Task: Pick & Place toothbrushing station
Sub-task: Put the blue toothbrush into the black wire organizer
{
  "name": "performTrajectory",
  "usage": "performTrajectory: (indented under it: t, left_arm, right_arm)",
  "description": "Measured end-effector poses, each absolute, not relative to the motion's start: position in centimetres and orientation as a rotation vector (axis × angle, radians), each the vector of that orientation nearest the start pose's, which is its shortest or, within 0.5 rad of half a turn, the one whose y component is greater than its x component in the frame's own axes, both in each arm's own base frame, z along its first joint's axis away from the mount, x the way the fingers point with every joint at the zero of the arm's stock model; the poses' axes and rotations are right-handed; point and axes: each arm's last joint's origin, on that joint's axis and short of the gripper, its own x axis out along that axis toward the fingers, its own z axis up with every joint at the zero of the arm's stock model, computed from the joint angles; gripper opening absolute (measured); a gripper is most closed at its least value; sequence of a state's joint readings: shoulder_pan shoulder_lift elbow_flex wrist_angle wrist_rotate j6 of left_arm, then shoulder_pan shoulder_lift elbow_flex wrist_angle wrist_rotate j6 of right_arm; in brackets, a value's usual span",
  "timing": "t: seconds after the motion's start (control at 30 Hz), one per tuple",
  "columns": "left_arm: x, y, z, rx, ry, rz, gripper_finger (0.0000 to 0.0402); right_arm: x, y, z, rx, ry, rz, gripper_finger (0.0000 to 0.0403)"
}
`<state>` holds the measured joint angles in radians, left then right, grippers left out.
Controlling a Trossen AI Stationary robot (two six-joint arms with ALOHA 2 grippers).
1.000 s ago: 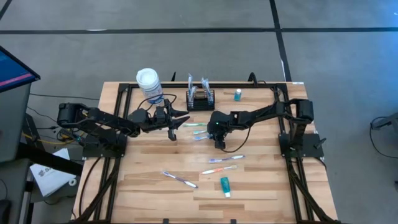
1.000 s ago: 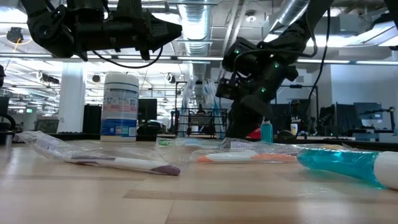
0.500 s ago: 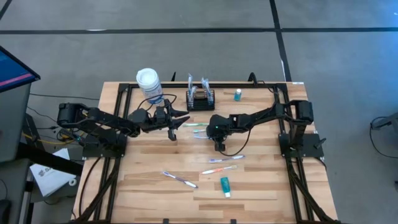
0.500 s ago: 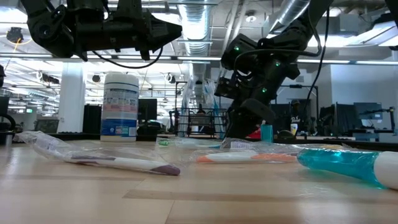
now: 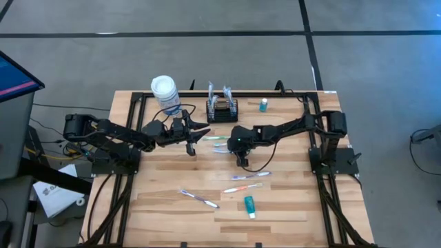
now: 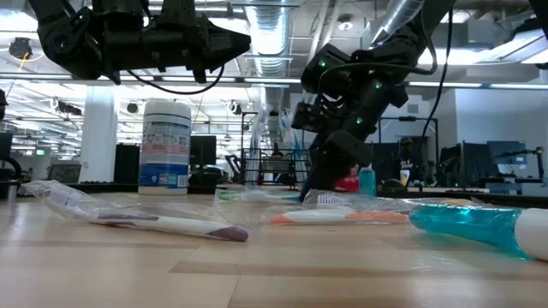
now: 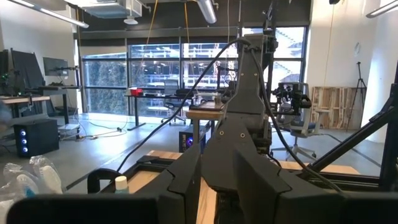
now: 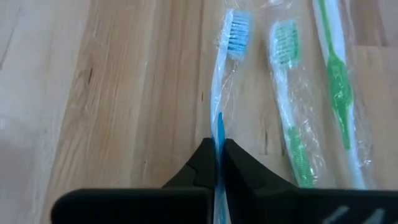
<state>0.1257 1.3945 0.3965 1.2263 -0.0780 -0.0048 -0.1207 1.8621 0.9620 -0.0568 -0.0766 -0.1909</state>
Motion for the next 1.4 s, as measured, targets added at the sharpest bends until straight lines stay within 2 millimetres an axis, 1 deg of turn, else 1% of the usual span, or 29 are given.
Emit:
performTrajectory:
  t: [0.13, 0.17, 0.27, 0.4, 0.67, 0.8, 0.93, 1.1, 1.4]
  left_arm:
    - [24.9, 3.4, 21.2, 0.001, -0.229, 0.202, 0.0088]
    - [24.9, 3.4, 21.2, 0.001, -0.229, 0.202, 0.0088]
    - [24.9, 3.4, 21.2, 0.001, -0.229, 0.202, 0.0088]
    - [24.9, 3.4, 21.2, 0.001, -0.230, 0.202, 0.0088]
    - [24.9, 3.4, 21.2, 0.001, -0.230, 0.202, 0.0088]
    - [24.9, 3.4, 21.2, 0.001, -0.231, 0.202, 0.0088]
    - [24.9, 3.4, 21.2, 0.001, -0.232, 0.202, 0.0088]
    - [24.9, 3.4, 21.2, 0.001, -0.235, 0.202, 0.0088]
    - [24.8, 3.4, 21.5, 0.001, -0.262, 0.201, 0.0088]
  right_arm:
    - [35.0, -4.0, 13.3, -0.086, 0.907, 0.050, 0.0002]
    - [34.7, -4.0, 13.6, -0.085, 0.915, 0.051, 0.0002]
    - [34.7, -4.0, 15.0, -0.095, 0.864, 0.048, 0.0001]
    - [33.9, -4.2, 17.4, -0.112, 0.814, 0.039, 0.0001]
    - [31.8, -5.9, 22.9, -0.122, 0.661, -0.037, 0.0000]
    - [30.8, -6.2, 25.1, -0.132, 0.581, -0.062, 0.0000]
    - [30.2, -6.3, 27.1, -0.148, 0.474, -0.080, 0.0000]
    - [29.9, -6.1, 28.8, -0.162, 0.364, -0.088, 0.0000]
    - [30.5, -4.9, 30.1, -0.181, 0.226, -0.062, 0.0001]
